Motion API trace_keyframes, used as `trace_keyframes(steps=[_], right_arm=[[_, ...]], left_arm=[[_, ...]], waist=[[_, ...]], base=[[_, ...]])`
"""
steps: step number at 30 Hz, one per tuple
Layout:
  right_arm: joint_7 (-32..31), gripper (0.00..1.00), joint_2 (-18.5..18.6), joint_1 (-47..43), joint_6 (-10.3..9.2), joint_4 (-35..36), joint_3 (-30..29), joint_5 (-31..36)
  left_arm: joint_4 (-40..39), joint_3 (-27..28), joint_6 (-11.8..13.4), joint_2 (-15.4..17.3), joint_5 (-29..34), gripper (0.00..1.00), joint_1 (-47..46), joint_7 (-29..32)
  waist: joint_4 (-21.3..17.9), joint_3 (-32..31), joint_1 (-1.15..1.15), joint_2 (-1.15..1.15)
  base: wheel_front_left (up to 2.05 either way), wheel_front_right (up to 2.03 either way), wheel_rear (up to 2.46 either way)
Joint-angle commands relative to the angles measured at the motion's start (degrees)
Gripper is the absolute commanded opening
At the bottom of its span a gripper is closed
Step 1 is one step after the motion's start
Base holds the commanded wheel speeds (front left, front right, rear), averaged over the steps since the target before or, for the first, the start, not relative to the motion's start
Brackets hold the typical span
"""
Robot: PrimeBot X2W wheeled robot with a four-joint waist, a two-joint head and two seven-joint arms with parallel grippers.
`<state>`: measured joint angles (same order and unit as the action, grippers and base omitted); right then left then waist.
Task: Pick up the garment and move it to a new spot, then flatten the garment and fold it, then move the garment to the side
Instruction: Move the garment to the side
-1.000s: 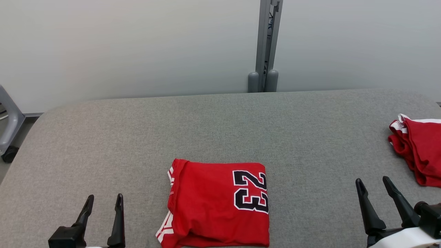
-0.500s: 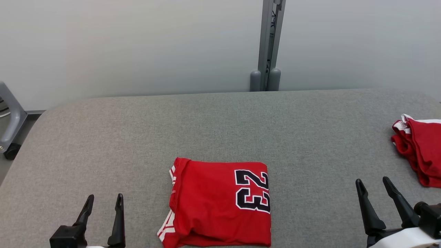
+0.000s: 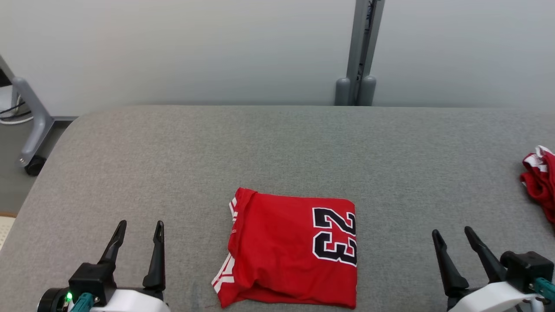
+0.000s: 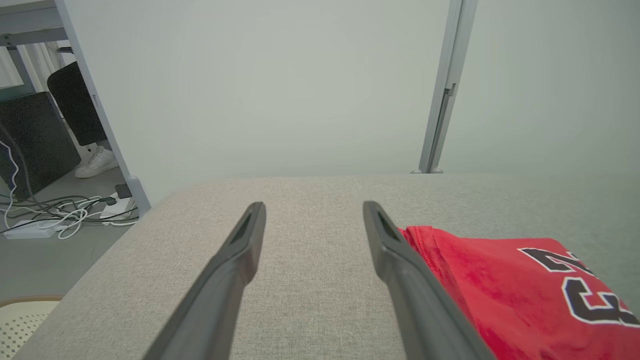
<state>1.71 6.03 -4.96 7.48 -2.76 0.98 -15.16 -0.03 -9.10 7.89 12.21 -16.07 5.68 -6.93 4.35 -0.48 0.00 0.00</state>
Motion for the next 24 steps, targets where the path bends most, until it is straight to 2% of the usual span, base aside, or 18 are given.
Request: trace_keyframes(steps=[1, 10, 18, 19, 21, 24], right_arm=[[0.3, 1.00, 0.1, 1.0, 0.02, -0.9, 0.5, -0.3], [0.9, 1.00, -1.2, 6.7, 0.02, -13.0, 6.7, -2.3], [0.6, 1.00, -2.4, 12.7, 0.02, -25.7, 12.4, -4.9], [0.5, 0.49, -2.4, 13.1, 0.02, -26.7, 12.7, -5.2], [0.9, 0.00, -2.5, 13.9, 0.02, -28.2, 13.6, -5.6], [2.0, 0.00, -2.5, 15.1, 0.02, -29.2, 14.7, -6.2]], left_arm=[[-0.1, -0.2, -0.3, 0.2, 0.5, 1.00, -1.5, -0.3], [1.5, -2.1, -1.3, -1.4, 0.5, 1.00, -6.9, -2.4], [3.9, -2.6, -1.5, -2.2, -0.1, 1.00, -9.2, -4.3], [4.1, -2.5, -1.4, -2.2, -0.2, 1.00, -9.2, -4.6], [4.4, -2.4, -1.3, -2.1, -0.2, 1.00, -9.4, -4.8], [4.7, -2.3, -1.3, -1.8, -0.3, 1.00, -9.5, -5.2]], waist=[[2.1, 1.6, 0.00, 0.00], [8.3, 5.8, 0.00, 0.00], [10.2, 7.2, 0.00, 0.00], [10.1, 7.2, 0.00, 0.00], [9.8, 7.2, 0.00, 0.00], [8.8, 7.1, 0.00, 0.00]], base=[[0.00, 0.00, 0.00], [0.00, 0.00, 0.00], [0.00, 0.00, 0.00], [0.00, 0.00, 0.00], [0.00, 0.00, 0.00], [0.00, 0.00, 0.00]])
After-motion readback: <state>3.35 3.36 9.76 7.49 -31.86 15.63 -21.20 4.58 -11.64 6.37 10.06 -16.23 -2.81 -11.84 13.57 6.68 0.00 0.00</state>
